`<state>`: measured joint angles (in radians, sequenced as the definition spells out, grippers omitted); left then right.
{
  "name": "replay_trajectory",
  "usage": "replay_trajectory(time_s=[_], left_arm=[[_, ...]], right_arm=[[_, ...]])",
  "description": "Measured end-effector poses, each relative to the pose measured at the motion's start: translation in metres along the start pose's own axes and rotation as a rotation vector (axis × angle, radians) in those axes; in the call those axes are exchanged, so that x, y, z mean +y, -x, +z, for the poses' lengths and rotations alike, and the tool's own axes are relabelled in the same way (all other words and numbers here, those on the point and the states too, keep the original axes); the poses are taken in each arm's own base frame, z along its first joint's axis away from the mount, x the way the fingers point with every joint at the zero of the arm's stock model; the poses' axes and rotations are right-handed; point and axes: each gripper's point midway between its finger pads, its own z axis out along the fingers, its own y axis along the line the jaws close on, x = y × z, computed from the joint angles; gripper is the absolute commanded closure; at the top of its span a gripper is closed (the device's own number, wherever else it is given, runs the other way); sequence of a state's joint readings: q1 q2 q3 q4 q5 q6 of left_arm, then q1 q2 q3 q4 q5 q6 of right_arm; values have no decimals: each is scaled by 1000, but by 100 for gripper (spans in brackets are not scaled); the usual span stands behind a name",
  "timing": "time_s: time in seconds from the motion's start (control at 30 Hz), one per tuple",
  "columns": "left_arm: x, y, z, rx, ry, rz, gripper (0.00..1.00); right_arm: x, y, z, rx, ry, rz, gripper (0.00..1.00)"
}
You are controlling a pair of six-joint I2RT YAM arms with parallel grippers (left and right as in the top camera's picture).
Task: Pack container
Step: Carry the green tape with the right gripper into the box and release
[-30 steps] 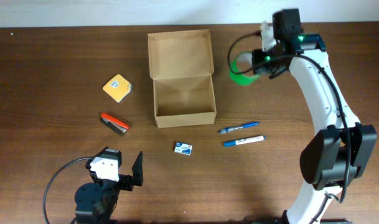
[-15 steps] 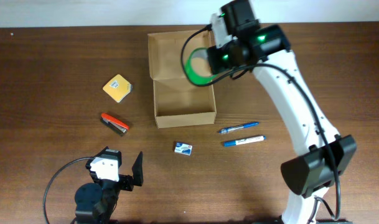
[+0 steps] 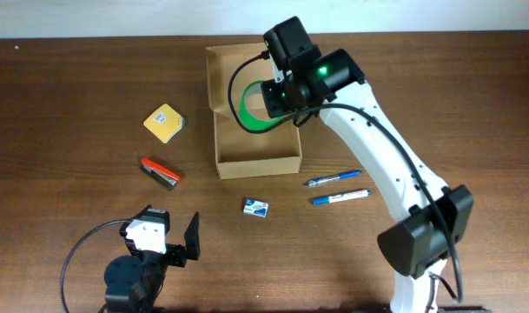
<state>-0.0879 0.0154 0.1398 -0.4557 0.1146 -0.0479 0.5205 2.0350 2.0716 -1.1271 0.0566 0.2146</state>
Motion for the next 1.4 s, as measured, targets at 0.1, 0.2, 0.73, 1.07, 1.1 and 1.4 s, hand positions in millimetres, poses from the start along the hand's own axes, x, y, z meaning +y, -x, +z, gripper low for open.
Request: replay_trajectory(time_s=[0.1,0.2,0.73,1.07,1.1,1.4], left_arm=[[0,0,0,0,0,0,0],[0,0,0,0,0,0,0],[0,0,0,0,0,0,0],[0,0,0,0,0,0,0],[0,0,0,0,0,0,0],[0,0,0,0,0,0,0]], right_arm=[[0,-7,18,38,-12,11,96],[5,-16,36,81,-20,1,96],[44,-30,100,117,-5,9,96],[45,-28,114,105,-14,65,96],[45,-28,115,104,-16,68,96],[43,-35,122,130,-31,84,96]])
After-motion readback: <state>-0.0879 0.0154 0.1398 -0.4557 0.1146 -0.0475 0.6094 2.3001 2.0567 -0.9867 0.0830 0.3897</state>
